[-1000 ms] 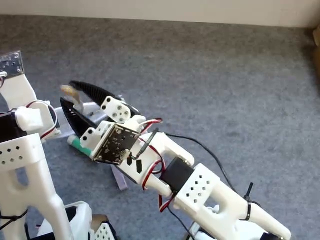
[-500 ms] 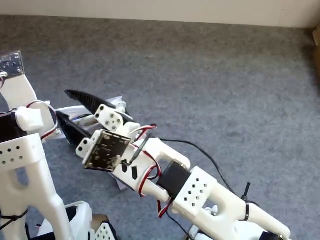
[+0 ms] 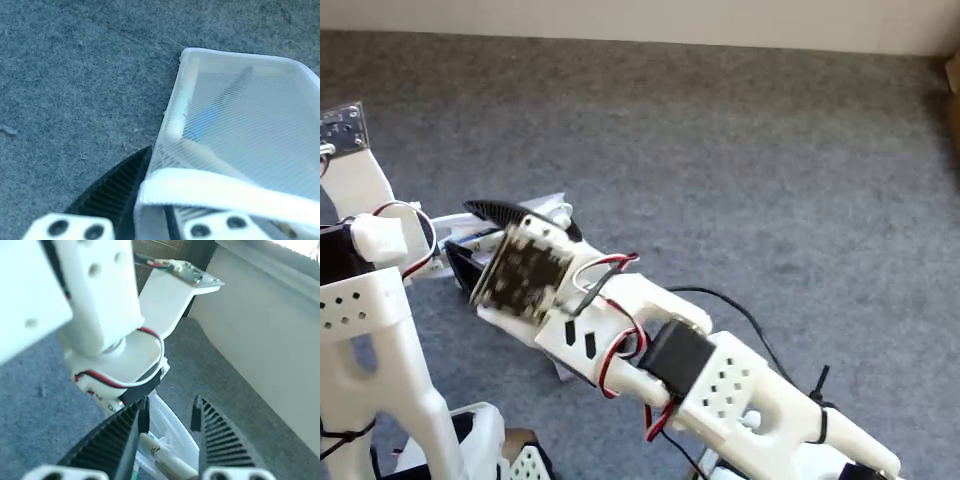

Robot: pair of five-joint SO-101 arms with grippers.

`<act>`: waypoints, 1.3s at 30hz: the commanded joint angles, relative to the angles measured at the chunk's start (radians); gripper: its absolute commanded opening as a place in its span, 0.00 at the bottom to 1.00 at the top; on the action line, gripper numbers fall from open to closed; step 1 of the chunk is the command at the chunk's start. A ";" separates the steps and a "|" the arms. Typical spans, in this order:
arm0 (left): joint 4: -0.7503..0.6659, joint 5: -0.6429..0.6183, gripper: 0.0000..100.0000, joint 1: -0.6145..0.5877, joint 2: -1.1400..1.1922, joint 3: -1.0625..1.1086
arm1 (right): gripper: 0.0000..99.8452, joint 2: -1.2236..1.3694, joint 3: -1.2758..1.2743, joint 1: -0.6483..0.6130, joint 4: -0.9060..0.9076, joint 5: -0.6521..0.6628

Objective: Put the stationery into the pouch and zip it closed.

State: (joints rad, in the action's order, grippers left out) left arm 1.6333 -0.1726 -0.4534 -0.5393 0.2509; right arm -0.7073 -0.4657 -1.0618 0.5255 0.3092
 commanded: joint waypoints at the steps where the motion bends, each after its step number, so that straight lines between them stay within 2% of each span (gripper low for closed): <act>1: -0.020 -0.005 0.01 -0.022 -0.001 0.004 | 0.13 -0.004 0.145 0.022 0.104 -0.077; 7: -0.021 -0.005 0.01 -0.022 -0.001 0.002 | 0.13 -0.005 0.200 0.025 0.231 -0.169; 18: -0.021 -0.005 0.01 -0.022 -0.001 0.002 | 0.13 -0.016 0.133 0.150 0.236 -0.423; 26: -0.021 -0.005 0.01 -0.022 -0.001 0.002 | 0.13 -0.027 0.064 0.147 0.237 -0.434; 36: -0.023 -0.005 0.01 -0.022 -0.001 0.002 | 0.13 -0.186 -0.010 0.147 0.229 -0.434; 39: -0.023 -0.005 0.01 -0.022 -0.001 0.002 | 0.13 -0.179 -0.056 0.102 0.203 -0.436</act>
State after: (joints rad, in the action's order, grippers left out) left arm 1.6318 -0.1726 -0.4534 -0.5393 0.2509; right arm -0.8654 -0.5132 -0.9268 0.7557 -0.1174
